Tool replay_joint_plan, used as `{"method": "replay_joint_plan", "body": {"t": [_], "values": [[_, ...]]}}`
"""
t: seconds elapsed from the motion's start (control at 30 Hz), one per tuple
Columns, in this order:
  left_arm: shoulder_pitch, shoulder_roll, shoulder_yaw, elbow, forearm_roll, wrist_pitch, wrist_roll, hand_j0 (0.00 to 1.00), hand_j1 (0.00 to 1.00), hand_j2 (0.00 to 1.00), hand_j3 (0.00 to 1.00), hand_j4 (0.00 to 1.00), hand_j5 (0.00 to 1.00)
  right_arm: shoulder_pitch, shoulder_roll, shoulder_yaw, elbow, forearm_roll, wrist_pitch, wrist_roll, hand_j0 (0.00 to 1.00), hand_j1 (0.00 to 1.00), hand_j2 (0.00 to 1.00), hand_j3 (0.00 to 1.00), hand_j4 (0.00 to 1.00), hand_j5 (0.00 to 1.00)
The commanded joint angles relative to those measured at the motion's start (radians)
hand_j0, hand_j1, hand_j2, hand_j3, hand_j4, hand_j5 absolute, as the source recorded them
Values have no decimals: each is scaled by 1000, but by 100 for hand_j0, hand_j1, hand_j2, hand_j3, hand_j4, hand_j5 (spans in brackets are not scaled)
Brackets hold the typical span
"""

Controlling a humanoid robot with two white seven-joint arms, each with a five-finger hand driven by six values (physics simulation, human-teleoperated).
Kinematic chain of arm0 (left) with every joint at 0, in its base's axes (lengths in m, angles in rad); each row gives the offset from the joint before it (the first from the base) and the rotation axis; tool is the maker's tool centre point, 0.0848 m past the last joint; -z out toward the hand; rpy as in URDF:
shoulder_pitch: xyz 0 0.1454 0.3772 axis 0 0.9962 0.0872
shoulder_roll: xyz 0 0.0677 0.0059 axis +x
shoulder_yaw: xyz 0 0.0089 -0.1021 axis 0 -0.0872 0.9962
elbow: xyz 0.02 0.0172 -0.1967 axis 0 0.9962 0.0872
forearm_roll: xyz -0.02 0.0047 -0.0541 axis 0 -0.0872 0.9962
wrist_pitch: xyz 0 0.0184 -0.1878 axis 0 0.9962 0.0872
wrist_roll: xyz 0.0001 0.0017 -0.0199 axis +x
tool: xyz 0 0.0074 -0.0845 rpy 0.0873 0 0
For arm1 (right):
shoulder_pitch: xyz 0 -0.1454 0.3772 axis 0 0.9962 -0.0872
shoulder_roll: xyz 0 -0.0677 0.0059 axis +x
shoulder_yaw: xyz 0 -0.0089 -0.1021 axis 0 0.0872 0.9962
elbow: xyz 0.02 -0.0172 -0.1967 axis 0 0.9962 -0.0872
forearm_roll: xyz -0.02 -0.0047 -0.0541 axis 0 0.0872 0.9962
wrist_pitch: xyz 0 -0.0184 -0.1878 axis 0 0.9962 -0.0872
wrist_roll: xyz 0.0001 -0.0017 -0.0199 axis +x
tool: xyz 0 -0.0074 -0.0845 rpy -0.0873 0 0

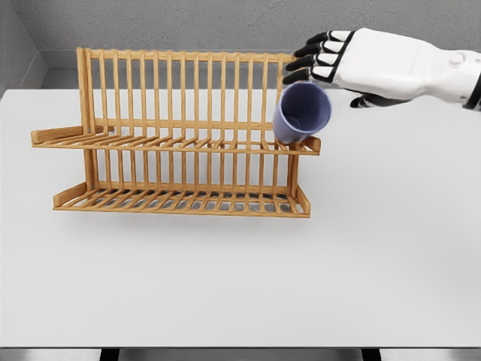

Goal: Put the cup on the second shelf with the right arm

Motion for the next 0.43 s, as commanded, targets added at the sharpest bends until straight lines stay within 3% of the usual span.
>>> {"method": "replay_joint_plan", "body": {"t": [0.0,0.07,0.17,0.23,0.3,0.4], "values": [[0,0,0,0,0,0,0,100,100,100,100,100,100,9,-36,-142,80,-7,4,-1,100,100,100,100,100,100],[0,0,0,0,0,-1,0,100,100,100,100,100,100,107,-71,-241,171,-7,4,-1,100,100,100,100,100,100],[0,0,0,0,0,0,0,100,100,100,100,100,100,229,-74,-276,211,-5,4,-1,100,100,100,100,100,100],[0,0,0,0,0,0,0,100,100,100,100,100,100,370,56,-320,200,4,4,-1,100,100,100,100,100,100],[0,0,0,0,0,0,0,100,100,100,100,100,100,400,117,-346,200,4,4,-1,100,100,100,100,100,100],[0,0,0,0,0,0,0,100,100,100,100,100,100,422,119,-348,202,4,4,-1,100,100,100,100,100,100]]}}
